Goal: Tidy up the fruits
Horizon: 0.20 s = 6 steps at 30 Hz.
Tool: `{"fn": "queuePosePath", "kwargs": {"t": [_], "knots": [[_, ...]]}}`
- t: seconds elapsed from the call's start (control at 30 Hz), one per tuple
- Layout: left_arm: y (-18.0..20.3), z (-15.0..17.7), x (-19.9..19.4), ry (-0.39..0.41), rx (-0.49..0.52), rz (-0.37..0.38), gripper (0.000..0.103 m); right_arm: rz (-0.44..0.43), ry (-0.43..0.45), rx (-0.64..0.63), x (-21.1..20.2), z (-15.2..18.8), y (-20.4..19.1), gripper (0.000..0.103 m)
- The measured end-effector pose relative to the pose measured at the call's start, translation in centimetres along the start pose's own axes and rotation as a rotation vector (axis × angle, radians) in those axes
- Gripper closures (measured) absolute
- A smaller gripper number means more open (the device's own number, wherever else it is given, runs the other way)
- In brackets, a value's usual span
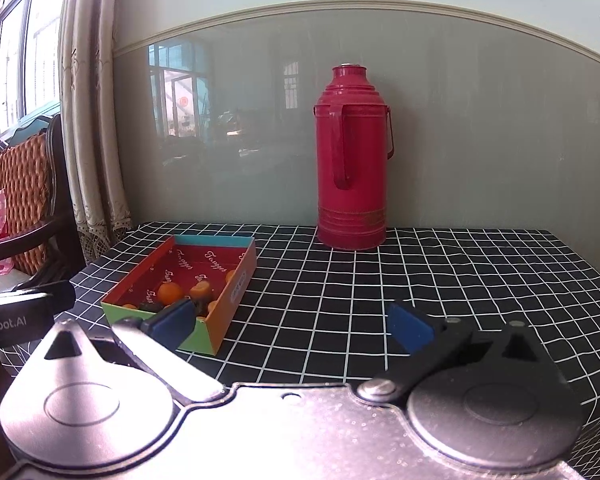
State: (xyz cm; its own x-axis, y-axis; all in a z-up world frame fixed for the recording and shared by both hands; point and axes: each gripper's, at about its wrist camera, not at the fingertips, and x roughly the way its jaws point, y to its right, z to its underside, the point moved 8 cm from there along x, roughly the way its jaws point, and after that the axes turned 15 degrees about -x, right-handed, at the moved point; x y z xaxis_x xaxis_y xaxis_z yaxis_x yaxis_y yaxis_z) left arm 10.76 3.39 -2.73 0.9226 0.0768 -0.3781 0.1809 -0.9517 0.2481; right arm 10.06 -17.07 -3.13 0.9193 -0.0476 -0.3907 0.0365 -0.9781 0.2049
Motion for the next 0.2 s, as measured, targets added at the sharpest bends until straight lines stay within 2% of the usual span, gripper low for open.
{"fn": "queuePosePath", "kwargs": {"t": [0.2], "knots": [[-0.1, 0.26, 0.89, -0.006, 0.02, -0.021, 0.0, -0.005, -0.01, 0.002, 0.66, 0.13, -0.11, 0.006]]}}
